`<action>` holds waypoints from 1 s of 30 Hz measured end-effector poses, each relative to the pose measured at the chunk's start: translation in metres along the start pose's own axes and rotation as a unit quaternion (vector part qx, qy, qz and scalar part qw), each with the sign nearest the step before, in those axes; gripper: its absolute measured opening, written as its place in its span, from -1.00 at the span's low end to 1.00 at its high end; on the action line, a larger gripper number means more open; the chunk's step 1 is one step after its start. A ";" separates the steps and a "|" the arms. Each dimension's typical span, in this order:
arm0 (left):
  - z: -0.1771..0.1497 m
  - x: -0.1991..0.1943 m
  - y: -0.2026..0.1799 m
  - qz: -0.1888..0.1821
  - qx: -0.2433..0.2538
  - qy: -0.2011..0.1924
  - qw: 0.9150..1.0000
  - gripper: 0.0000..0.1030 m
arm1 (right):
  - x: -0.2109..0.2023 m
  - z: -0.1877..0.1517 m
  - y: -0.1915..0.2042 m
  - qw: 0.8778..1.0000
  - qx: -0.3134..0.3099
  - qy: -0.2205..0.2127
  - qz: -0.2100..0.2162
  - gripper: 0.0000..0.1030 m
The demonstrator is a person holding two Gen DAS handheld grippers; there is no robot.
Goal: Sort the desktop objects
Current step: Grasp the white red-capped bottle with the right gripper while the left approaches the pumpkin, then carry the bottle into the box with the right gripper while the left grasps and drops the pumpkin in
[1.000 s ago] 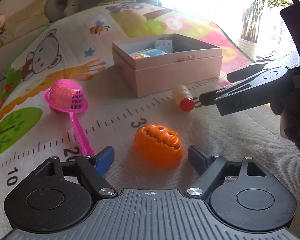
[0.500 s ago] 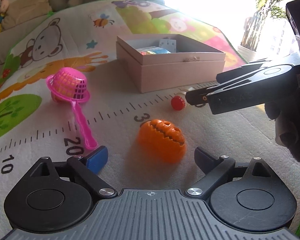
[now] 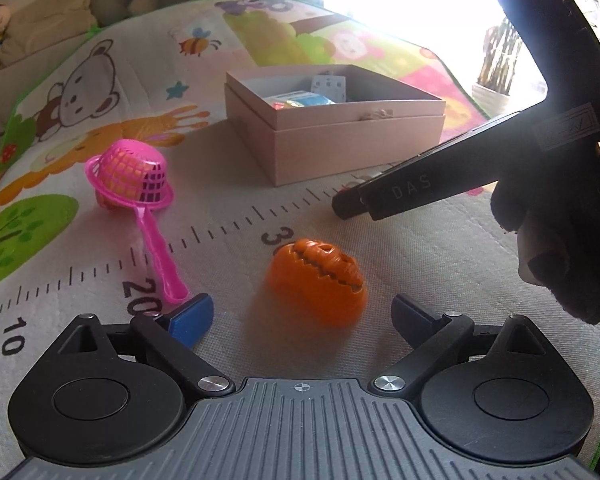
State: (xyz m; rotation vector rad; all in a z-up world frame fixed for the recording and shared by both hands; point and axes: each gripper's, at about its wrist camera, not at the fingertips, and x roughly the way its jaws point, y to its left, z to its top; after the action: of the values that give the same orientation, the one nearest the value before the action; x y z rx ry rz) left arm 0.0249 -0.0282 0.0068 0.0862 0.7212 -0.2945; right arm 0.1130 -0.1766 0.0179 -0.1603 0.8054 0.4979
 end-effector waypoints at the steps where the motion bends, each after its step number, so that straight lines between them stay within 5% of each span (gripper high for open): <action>1: 0.002 0.000 -0.001 -0.007 0.002 0.000 1.000 0.92 | -0.003 -0.002 -0.003 1.000 0.007 0.000 0.002 -0.17; 7: 0.019 0.011 -0.008 -0.027 0.023 0.011 0.999 0.90 | -0.037 -0.020 -0.023 0.999 0.025 -0.018 -0.012 -0.17; 13: 0.014 -0.004 -0.026 -0.118 0.045 0.025 0.992 0.90 | -0.065 -0.048 -0.042 0.998 0.051 -0.026 -0.034 -0.17; 20: 0.015 0.008 -0.025 -0.045 0.083 0.012 0.995 0.89 | -0.072 -0.071 -0.041 0.998 0.063 -0.012 -0.025 -0.17; 26: 0.024 0.023 -0.014 -0.053 0.075 0.020 0.996 0.50 | -0.076 -0.073 -0.036 0.998 0.055 -0.008 -0.019 -0.17; 28: 0.023 0.021 -0.017 -0.056 0.083 0.016 0.995 0.22 | -0.078 -0.075 -0.035 0.998 0.054 -0.005 -0.017 -0.17; 30: 0.023 0.017 -0.020 -0.052 0.084 0.020 0.995 0.21 | -0.082 -0.076 -0.034 0.999 0.052 0.000 -0.013 -0.17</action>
State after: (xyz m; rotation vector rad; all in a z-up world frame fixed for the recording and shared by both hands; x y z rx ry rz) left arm 0.0454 -0.0550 0.0134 0.2154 0.7411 -0.4539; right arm 0.0325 -0.2608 0.0234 -0.0753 0.8268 0.4303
